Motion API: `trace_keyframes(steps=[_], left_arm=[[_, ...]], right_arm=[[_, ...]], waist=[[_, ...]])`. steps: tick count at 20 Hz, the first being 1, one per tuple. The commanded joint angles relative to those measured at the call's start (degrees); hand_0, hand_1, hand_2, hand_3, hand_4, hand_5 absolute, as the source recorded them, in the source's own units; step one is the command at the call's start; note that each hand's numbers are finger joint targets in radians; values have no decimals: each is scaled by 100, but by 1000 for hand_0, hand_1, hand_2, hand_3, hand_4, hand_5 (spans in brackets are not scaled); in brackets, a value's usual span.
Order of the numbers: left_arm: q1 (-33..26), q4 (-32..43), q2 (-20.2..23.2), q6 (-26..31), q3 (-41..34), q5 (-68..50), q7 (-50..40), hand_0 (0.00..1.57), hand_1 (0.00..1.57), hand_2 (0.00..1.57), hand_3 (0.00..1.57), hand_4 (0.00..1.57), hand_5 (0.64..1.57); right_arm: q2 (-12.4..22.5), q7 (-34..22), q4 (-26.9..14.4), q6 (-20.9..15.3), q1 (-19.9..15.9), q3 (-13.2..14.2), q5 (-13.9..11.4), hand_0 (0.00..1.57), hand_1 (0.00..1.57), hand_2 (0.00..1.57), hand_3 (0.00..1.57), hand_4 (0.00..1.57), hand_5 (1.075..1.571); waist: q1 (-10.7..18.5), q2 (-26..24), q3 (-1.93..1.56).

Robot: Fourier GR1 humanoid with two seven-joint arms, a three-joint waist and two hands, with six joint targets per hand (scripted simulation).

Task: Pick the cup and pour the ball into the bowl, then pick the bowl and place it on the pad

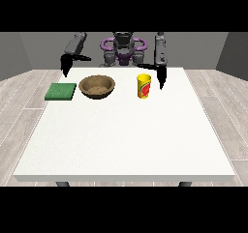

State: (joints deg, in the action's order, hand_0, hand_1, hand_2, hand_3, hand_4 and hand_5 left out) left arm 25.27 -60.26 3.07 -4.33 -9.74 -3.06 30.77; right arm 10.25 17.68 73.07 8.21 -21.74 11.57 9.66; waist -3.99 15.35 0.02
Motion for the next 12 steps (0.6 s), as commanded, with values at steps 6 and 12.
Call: trace_keyframes(steps=[6,12], left_arm=[[711,1368,322,-204,-501,-85,679,0,0,0,0,0,1332],[1252,1867,412,-516,-598,17,1132,0,0,0,0,0,1315]], right_arm=[[560,-202,-27,672,-184,194,396,0,0,0,0,0,1570],[849,104,-201,762,-539,452,477,0,0,0,0,0,1569]], waist=[[-501,240,1],[-610,858,0]])
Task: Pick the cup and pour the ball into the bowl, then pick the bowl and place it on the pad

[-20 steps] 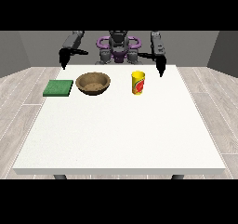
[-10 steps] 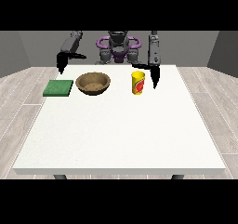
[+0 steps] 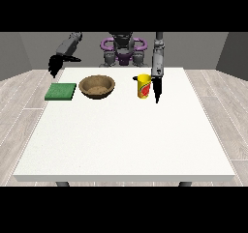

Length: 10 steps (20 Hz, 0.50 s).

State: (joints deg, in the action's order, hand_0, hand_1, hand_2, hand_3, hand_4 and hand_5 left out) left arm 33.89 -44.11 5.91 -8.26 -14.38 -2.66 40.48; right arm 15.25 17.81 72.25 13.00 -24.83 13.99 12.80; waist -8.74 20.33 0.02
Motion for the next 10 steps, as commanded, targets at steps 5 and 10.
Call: trace_keyframes(steps=[5,10], left_arm=[[480,567,313,-915,-183,312,323,1188,1188,1571,1571,716,1534],[-47,441,372,-1847,-151,742,511,1318,1318,1571,1571,1022,1546]], right_arm=[[141,136,177,34,-253,83,59,0,0,0,121,0,1569],[381,-98,311,285,-305,171,274,0,0,0,398,0,1569]], waist=[[-357,468,-1],[-547,542,0]])
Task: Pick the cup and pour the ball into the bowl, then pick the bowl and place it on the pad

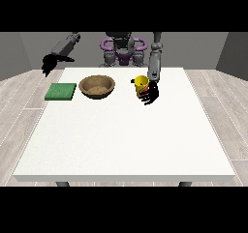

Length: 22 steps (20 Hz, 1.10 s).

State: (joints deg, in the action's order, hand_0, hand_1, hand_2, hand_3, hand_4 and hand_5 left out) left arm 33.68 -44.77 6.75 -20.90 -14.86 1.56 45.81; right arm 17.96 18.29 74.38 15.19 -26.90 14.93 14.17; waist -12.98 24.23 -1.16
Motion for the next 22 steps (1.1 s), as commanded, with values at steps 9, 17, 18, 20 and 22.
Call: trace_keyframes(steps=[9,17,18,20,22], left_arm=[[61,197,390,-1934,1150,2035,-1765,1350,1350,1571,1571,1036,1527],[501,1002,-212,-2890,2698,4505,-3976,1341,1341,1571,1571,938,1561],[711,1146,-304,-2912,2853,4822,-4274,1325,1325,1571,1571,908,1562],[1076,1451,-412,-2733,3139,5439,-4927,1294,1294,1571,1571,868,1559],[1233,1518,-652,-2536,3426,5737,-5618,1294,1294,1571,1571,868,1559]], right_arm=[[110,-148,-1131,121,90,97,-36,0,0,53,374,0,1570],[370,-339,-2001,346,205,178,-84,0,0,162,293,398,1566],[270,-87,-2062,436,280,146,-91,0,0,111,292,431,1565],[378,-244,-2306,442,143,261,-11,0,0,108,276,502,1564],[190,66,-2445,327,420,199,-159,0,0,160,233,602,1556]], waist=[[202,-1211,90],[279,-2259,69],[227,-2205,62],[458,-2330,74],[479,-2520,96]])
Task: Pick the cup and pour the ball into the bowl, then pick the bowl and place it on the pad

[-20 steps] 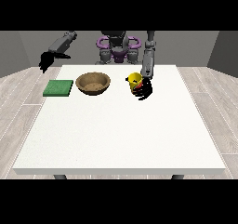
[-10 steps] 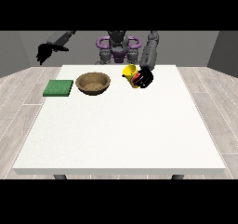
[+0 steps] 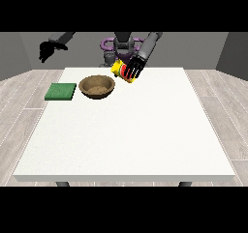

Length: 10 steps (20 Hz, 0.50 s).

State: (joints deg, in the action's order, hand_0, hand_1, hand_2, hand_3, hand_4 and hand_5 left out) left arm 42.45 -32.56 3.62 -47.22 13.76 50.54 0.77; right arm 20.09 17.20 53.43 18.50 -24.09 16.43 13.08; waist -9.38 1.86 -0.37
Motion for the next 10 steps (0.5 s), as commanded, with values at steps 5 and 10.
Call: trace_keyframes(steps=[5,10], left_arm=[[897,-71,-355,1221,1505,1172,-2476,1150,1150,1571,1571,792,1561],[1610,-55,-360,2408,2290,1966,-2916,543,543,1571,1571,758,1571]], right_arm=[[30,370,-840,113,-21,24,-157,0,0,157,209,700,1543],[105,244,-1159,149,-135,63,-149,0,0,158,266,730,1540]], waist=[[88,-467,19],[166,-666,14]])
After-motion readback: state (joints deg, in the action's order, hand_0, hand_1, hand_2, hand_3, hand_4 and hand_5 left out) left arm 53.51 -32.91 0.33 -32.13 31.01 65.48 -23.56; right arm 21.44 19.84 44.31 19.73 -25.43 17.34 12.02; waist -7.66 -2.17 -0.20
